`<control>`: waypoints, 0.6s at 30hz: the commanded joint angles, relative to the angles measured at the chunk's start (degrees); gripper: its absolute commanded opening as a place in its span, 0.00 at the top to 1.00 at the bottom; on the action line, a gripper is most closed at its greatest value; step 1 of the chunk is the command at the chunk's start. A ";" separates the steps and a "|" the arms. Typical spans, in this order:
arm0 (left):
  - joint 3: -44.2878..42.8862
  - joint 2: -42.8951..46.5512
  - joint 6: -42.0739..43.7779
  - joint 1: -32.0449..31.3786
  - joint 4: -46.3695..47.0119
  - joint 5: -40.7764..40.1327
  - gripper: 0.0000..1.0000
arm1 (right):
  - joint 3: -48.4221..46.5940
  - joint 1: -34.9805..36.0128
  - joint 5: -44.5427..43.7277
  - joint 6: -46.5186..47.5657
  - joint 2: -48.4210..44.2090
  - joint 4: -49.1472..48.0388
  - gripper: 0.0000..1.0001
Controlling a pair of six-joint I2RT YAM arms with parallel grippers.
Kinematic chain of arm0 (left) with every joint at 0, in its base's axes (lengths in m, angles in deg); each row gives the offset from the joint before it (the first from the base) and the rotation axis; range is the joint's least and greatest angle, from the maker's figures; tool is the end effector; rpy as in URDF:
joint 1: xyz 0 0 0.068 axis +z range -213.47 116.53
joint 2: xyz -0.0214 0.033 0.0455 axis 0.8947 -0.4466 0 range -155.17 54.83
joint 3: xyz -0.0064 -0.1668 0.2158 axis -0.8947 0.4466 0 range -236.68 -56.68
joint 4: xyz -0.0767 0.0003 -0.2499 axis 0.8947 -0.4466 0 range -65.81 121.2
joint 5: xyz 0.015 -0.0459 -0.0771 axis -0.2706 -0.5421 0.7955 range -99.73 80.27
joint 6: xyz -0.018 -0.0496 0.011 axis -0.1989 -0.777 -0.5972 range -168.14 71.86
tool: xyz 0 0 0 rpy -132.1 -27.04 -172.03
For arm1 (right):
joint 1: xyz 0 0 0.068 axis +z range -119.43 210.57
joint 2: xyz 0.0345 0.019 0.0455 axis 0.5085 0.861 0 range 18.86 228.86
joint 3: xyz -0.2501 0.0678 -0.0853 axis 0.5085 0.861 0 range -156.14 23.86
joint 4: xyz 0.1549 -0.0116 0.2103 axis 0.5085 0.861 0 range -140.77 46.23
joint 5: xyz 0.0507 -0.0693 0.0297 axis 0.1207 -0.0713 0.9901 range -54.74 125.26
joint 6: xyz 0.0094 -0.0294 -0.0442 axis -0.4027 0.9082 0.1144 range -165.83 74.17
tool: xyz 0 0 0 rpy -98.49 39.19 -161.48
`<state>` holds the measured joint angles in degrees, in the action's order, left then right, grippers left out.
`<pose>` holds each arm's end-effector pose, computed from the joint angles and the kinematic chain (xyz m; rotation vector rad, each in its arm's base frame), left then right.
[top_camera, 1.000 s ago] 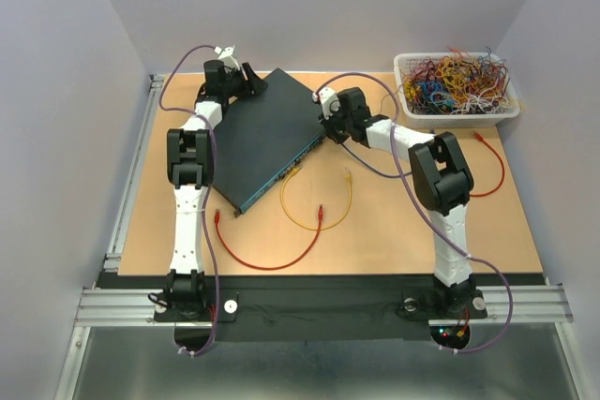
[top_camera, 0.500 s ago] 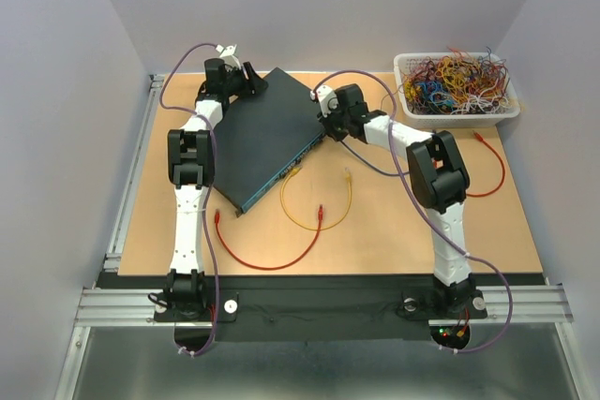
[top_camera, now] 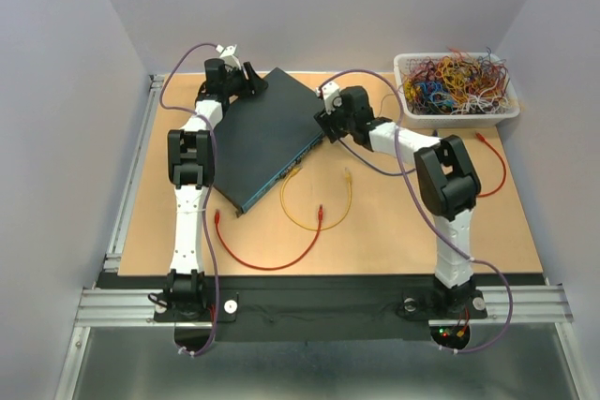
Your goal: Insert the plug into the switch port
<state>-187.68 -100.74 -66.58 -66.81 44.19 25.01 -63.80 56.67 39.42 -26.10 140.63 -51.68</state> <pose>0.6070 -0.0558 0.1547 0.2131 1.7948 -0.8080 0.4363 0.2166 0.1902 -0.8768 1.9654 0.1428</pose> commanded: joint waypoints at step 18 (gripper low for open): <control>-1.97 -0.44 0.77 -11.69 -9.74 7.97 0.38 | 29.90 3.25 -5.38 -33.26 -29.13 -10.35 0.22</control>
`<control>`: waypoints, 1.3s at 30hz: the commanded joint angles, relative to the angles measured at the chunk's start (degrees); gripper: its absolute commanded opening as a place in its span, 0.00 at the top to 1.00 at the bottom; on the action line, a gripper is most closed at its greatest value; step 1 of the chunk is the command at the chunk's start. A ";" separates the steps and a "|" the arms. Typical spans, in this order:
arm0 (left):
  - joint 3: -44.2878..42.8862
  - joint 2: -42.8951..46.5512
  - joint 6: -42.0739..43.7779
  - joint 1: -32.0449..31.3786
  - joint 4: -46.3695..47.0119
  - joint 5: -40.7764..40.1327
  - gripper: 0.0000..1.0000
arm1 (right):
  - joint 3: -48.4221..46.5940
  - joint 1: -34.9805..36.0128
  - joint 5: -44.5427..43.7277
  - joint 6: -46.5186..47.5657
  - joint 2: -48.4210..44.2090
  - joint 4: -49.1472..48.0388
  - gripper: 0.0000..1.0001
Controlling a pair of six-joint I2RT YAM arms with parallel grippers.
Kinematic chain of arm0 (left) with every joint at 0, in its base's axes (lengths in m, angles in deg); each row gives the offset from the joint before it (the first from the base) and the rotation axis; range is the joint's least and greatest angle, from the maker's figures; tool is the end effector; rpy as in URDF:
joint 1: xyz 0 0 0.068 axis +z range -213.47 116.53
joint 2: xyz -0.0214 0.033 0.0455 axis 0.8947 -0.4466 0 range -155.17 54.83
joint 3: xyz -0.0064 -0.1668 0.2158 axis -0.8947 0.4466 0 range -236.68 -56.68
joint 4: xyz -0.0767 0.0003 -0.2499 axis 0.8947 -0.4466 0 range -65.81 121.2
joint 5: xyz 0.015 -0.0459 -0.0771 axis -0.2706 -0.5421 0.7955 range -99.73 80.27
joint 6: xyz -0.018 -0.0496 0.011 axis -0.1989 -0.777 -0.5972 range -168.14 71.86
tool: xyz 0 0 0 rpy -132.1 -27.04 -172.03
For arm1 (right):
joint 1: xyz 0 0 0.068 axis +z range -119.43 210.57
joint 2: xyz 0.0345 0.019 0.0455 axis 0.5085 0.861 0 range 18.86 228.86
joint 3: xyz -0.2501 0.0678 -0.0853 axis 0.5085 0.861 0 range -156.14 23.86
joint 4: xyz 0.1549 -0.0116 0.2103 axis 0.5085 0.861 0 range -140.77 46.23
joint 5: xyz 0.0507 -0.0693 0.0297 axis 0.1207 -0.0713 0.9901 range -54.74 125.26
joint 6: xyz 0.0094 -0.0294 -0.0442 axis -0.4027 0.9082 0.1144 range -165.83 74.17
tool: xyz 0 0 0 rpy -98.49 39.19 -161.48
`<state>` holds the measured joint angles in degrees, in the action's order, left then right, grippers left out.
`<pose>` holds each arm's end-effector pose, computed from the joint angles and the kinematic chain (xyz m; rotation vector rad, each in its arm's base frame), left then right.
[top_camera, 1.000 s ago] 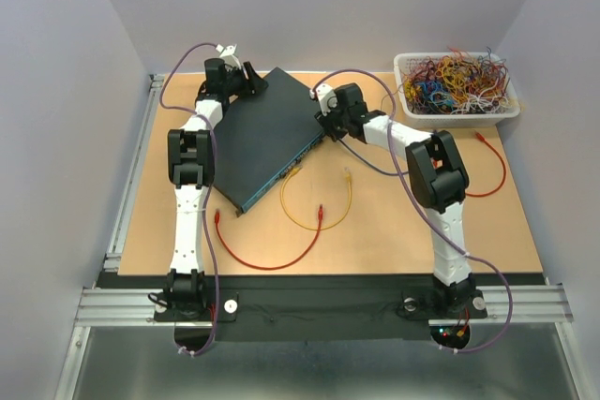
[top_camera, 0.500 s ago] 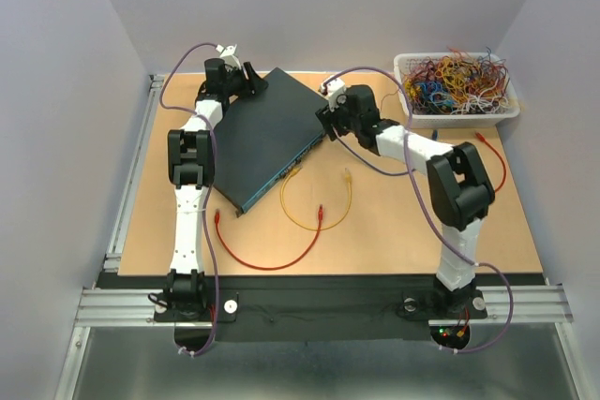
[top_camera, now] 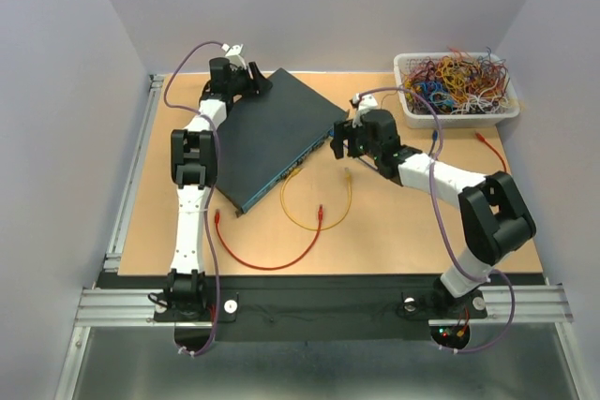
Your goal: Insert the plug into the switch port
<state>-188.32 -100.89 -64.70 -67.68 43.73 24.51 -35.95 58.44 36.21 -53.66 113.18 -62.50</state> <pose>0.6070 -0.0648 0.1562 0.2493 1.7871 -0.7877 0.3328 0.1767 0.2449 -0.3576 1.9604 0.4218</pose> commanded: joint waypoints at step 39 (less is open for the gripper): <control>23.44 15.62 -6.91 -8.36 10.66 -0.93 0.25 | 18.95 7.63 -15.10 -19.85 -12.06 20.52 0.52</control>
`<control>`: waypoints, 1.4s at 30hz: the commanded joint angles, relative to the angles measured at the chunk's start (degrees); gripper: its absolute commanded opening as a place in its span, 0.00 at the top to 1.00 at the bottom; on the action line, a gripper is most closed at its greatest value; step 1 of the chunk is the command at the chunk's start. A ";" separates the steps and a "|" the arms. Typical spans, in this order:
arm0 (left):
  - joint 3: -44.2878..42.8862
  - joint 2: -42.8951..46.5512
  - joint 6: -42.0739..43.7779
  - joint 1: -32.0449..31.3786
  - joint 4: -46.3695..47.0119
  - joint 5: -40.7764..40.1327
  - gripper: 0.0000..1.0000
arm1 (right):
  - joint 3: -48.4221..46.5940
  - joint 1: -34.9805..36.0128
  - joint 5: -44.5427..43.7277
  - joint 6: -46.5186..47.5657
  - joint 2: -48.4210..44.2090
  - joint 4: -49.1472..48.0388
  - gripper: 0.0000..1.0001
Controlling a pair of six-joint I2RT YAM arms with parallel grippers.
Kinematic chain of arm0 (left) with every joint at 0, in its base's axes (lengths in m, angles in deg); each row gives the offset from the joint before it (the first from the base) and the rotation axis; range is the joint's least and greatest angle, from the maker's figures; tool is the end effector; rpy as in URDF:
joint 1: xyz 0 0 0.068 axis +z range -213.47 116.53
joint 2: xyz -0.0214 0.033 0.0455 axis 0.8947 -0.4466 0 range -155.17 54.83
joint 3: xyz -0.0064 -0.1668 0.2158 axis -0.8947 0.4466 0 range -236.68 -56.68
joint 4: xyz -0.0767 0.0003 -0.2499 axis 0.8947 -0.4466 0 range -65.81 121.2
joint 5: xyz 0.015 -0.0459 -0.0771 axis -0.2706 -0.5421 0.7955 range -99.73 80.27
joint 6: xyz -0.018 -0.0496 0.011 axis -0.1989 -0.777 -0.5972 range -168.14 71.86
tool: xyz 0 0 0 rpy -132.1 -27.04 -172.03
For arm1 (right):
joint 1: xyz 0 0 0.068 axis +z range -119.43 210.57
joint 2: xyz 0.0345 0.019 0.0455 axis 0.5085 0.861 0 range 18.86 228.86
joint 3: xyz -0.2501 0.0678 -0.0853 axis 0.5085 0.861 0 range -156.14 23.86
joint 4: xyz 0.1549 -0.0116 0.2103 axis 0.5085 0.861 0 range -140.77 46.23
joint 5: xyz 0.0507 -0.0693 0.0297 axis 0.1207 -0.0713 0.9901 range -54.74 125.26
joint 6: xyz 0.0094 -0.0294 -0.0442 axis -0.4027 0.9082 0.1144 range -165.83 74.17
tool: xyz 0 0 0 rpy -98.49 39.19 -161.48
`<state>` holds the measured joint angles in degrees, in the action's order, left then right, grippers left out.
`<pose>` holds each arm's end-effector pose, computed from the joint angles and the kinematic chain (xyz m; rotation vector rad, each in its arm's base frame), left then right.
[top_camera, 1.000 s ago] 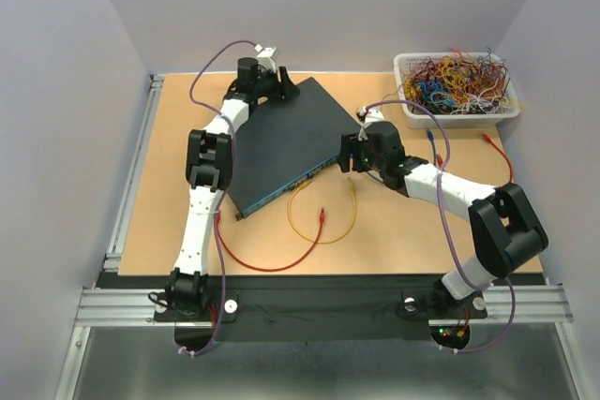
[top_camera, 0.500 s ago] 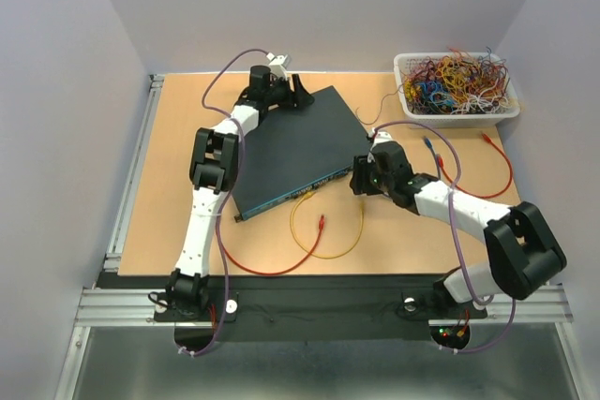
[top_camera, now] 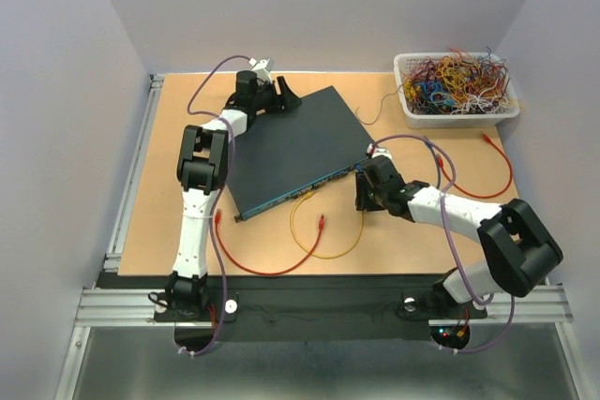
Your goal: Insert the plug into the switch port
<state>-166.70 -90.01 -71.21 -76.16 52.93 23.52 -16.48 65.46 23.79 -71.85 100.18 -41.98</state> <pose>0.5540 -0.1448 0.1515 0.2647 1.8474 -0.9589 0.2294 0.1514 0.1760 -0.0989 2.4287 0.2407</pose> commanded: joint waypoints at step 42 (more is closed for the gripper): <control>51.30 56.85 -1.89 -19.73 5.78 -9.70 0.34 | 11.95 6.85 21.31 10.64 -25.16 -30.51 1.00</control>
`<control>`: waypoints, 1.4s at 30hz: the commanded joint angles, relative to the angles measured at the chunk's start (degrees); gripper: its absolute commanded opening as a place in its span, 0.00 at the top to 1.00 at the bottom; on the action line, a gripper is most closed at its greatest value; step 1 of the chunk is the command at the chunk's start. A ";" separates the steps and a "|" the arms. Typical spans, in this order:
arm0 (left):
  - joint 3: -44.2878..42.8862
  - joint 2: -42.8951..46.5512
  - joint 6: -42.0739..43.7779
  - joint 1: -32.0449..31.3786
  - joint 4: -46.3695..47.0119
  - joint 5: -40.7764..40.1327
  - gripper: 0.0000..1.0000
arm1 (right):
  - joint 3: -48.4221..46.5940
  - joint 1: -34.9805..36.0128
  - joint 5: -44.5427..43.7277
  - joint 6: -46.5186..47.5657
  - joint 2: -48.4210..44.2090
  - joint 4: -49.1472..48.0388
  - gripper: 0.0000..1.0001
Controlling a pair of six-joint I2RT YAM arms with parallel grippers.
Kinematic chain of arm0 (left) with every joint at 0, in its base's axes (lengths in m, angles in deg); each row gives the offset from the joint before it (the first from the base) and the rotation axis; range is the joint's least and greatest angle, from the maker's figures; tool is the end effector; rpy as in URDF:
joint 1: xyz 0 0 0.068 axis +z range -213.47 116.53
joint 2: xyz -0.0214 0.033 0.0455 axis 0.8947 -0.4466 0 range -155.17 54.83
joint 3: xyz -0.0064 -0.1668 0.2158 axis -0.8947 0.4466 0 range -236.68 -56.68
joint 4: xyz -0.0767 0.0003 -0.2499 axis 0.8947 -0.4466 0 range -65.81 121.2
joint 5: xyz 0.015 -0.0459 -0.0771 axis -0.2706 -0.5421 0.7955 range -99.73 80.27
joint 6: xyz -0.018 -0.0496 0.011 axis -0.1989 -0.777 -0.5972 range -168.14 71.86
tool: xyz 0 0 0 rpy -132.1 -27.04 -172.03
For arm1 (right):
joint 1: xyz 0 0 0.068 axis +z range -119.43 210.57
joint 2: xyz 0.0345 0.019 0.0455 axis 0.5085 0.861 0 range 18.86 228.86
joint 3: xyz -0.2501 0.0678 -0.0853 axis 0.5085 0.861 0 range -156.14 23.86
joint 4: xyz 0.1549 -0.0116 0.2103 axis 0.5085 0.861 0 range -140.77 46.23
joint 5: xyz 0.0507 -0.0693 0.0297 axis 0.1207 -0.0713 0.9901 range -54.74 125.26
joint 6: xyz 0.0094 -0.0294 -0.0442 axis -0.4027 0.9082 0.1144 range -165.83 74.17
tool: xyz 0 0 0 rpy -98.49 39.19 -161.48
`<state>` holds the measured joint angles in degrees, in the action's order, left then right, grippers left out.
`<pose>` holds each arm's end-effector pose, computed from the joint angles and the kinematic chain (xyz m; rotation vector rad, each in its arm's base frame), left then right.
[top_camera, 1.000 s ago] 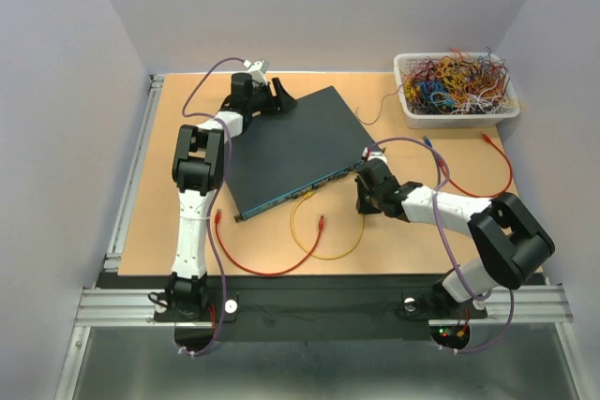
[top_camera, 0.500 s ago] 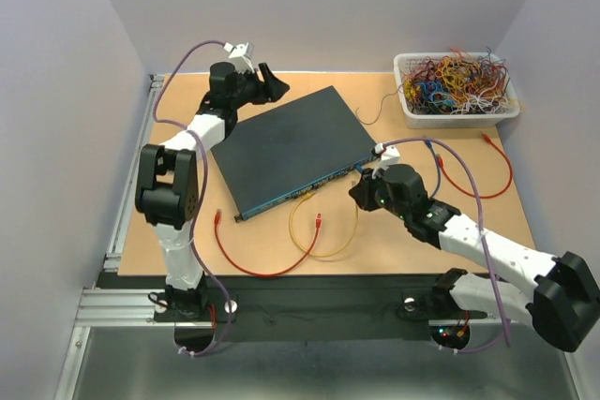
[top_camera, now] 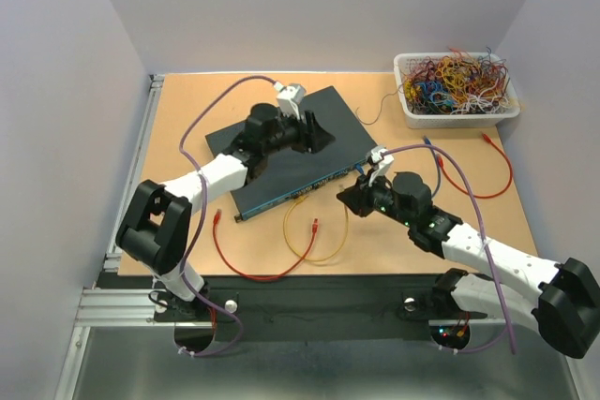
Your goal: Insert the plug into the switch port
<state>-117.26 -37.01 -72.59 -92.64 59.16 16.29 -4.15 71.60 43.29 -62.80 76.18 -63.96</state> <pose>0.3196 -0.1963 0.2955 0.4396 1.6797 -1.0722 0.1668 0.1517 0.2377 -0.5022 1.8671 0.8224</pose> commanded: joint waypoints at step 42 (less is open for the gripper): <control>2.31 6.23 -1.83 -24.18 -18.47 -24.70 1.00 | -0.73 1.50 -13.83 0.45 -5.29 -11.24 1.00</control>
<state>-114.09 -30.41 -75.45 -116.38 46.42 -6.55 -4.15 73.07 34.39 -61.62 73.01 -66.19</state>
